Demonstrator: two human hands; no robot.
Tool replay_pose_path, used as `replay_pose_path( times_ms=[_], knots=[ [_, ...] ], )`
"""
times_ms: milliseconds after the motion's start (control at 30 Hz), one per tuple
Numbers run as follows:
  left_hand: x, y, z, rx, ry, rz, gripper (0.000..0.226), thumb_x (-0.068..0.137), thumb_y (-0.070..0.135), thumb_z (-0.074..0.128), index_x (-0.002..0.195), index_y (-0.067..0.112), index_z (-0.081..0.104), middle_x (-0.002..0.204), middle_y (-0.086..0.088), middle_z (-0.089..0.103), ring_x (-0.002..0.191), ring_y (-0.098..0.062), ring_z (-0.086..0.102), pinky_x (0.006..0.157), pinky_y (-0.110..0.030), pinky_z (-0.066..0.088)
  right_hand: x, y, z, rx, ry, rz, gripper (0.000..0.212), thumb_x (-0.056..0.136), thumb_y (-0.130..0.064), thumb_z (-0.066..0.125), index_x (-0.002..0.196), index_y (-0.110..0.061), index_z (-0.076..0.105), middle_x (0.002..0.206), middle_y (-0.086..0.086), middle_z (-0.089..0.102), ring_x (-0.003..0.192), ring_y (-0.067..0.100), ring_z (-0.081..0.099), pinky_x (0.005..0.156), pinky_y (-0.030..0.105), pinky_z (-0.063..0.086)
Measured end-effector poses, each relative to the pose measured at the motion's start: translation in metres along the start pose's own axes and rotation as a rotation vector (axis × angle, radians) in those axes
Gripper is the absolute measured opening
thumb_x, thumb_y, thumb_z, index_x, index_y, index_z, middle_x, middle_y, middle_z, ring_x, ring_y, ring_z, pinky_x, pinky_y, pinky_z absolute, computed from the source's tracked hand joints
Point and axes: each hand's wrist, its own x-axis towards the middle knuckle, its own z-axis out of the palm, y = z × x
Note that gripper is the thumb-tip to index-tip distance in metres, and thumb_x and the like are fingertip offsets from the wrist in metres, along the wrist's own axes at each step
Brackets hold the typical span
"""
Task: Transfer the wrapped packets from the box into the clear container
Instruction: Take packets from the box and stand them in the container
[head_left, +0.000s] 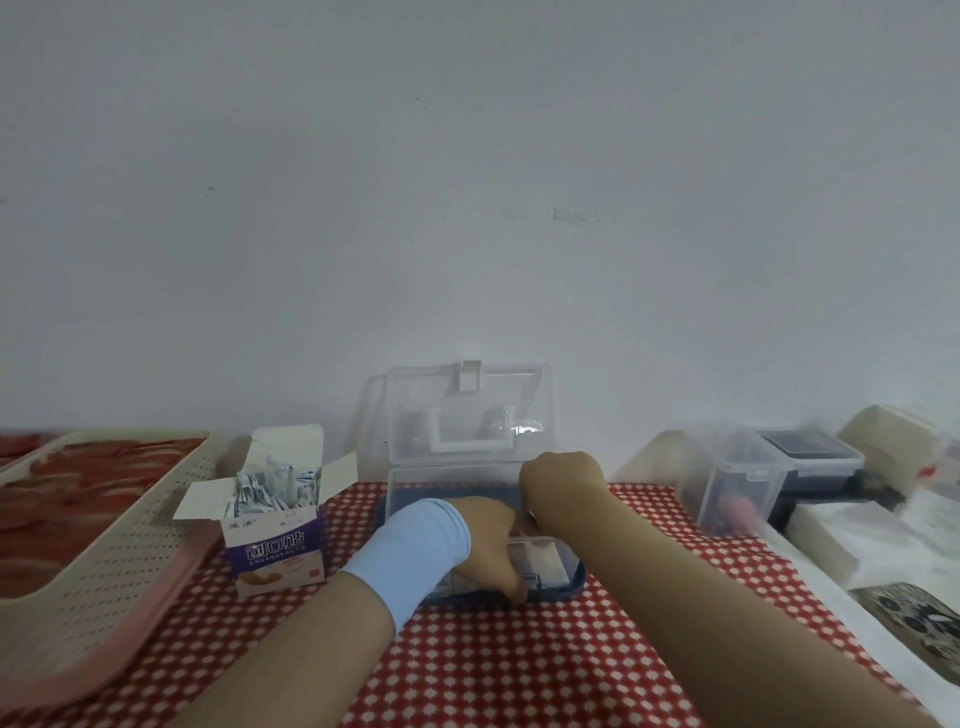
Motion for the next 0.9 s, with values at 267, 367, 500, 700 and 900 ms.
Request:
replay_pose_path(
  times_ms=[267, 367, 500, 700, 900],
  knots=[
    [0.003, 0.013, -0.009, 0.035, -0.048, -0.077, 0.083, 0.082, 0.054, 0.069, 0.151, 0.03, 0.032, 0.153, -0.002, 0.039, 0.134, -0.026, 0.044, 0.105, -0.042, 0.042, 0.0, 0.014, 0.005, 0.076, -0.081, -0.106, 0.034, 0.096, -0.011, 0.059, 0.129, -0.017, 0.063, 0.113, 0.004, 0.064, 0.096, 0.022, 0.061, 0.08, 0.03, 0.05],
    [0.006, 0.01, -0.011, 0.027, -0.085, -0.061, 0.072, 0.081, 0.059, 0.066, 0.146, 0.041, 0.041, 0.151, 0.002, 0.041, 0.134, -0.025, 0.043, 0.105, -0.04, 0.041, -0.005, 0.031, -0.007, 0.203, -0.055, -0.161, 0.043, 0.097, -0.015, 0.054, 0.138, -0.028, 0.06, 0.132, 0.001, 0.062, 0.117, 0.024, 0.059, 0.1, 0.037, 0.05],
    [0.009, 0.007, -0.011, 0.051, -0.099, -0.03, 0.065, 0.077, 0.063, 0.063, 0.138, 0.049, 0.048, 0.148, 0.003, 0.043, 0.132, -0.025, 0.046, 0.107, -0.043, 0.043, -0.007, 0.041, -0.013, 0.335, -0.089, -0.129, 0.036, 0.096, -0.015, 0.054, 0.129, -0.022, 0.067, 0.13, 0.001, 0.065, 0.116, 0.023, 0.061, 0.105, 0.04, 0.049],
    [0.0, 0.0, -0.009, 0.003, 0.005, 0.008, 0.053, 0.073, 0.057, 0.065, 0.115, 0.025, 0.065, 0.116, 0.0, 0.063, 0.099, -0.023, 0.063, 0.089, -0.043, 0.056, -0.008, 0.031, 0.001, 0.377, -0.218, -0.14, 0.036, 0.098, -0.017, 0.045, 0.126, -0.013, 0.067, 0.129, 0.006, 0.066, 0.116, 0.024, 0.061, 0.106, 0.039, 0.048],
    [-0.037, -0.012, -0.028, -0.079, 0.135, 0.069, 0.044, 0.085, 0.047, 0.062, 0.122, 0.024, 0.065, 0.121, 0.003, 0.059, 0.112, -0.026, 0.059, 0.095, -0.042, 0.05, -0.028, 0.033, -0.028, 0.512, -0.169, -0.155, 0.036, 0.098, -0.012, 0.049, 0.126, -0.021, 0.07, 0.127, -0.002, 0.068, 0.117, 0.018, 0.061, 0.105, 0.033, 0.045]
  ],
)
